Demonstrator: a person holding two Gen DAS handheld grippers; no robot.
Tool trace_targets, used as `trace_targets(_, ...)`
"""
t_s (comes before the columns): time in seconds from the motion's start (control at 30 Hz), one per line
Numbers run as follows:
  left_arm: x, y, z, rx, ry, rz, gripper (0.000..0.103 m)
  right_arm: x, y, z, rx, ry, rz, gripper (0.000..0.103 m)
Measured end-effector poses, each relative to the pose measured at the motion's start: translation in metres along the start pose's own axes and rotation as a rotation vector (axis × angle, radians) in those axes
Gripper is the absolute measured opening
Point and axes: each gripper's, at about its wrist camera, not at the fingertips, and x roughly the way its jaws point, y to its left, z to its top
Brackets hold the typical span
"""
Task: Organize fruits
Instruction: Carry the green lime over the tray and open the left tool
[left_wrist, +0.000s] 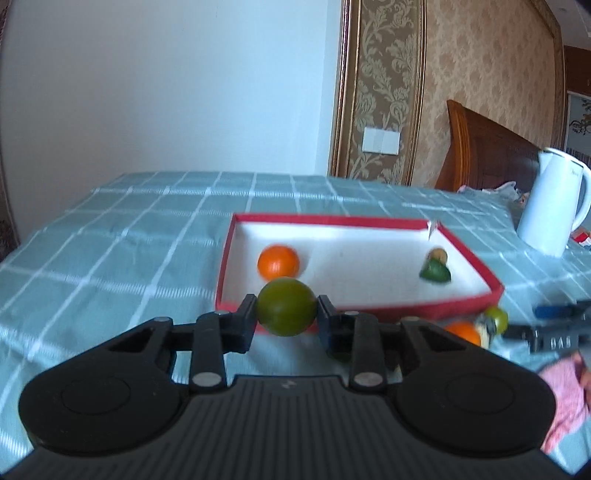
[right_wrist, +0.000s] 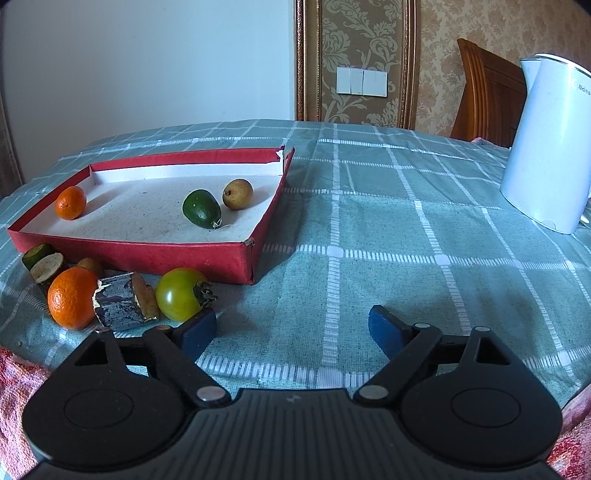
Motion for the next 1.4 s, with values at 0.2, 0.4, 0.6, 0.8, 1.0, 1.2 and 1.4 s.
trace_targets(0.2, 0.037, 0.003, 0.017, -0.013, 0.025, 0.013, 0.031, 0.000, 0.000, 0.000, 0.000, 0.000, 0.000, 0.090)
trace_targets(0.4, 0.068, 0.011, 0.019, -0.059, 0.082, 0.016, 0.031, 0.001, 0.001, 0.000, -0.001, 0.001, 0.000, 0.091)
trace_targets(0.6, 0.085, 0.014, 0.016, -0.069, 0.120, 0.017, 0.031, 0.001, 0.002, 0.000, 0.000, 0.001, 0.000, 0.092)
trace_targets(0.8, 0.091, 0.015, 0.011, -0.064, 0.130, 0.032, 0.031, 0.001, 0.001, 0.000, 0.000, 0.001, 0.001, 0.093)
trace_targets(1.0, 0.092, 0.010, 0.009, -0.029, 0.130, 0.051, 0.031, 0.002, 0.002, 0.000, 0.000, 0.002, 0.000, 0.093)
trace_targets(1.2, 0.090, 0.006, 0.008, -0.005, 0.136, 0.063, 0.031, 0.002, 0.001, 0.001, 0.000, 0.002, 0.001, 0.093)
trace_targets(1.4, 0.076, 0.003, 0.008, 0.004, 0.123, 0.073, 0.061, 0.002, 0.002, 0.001, 0.000, 0.002, 0.001, 0.093)
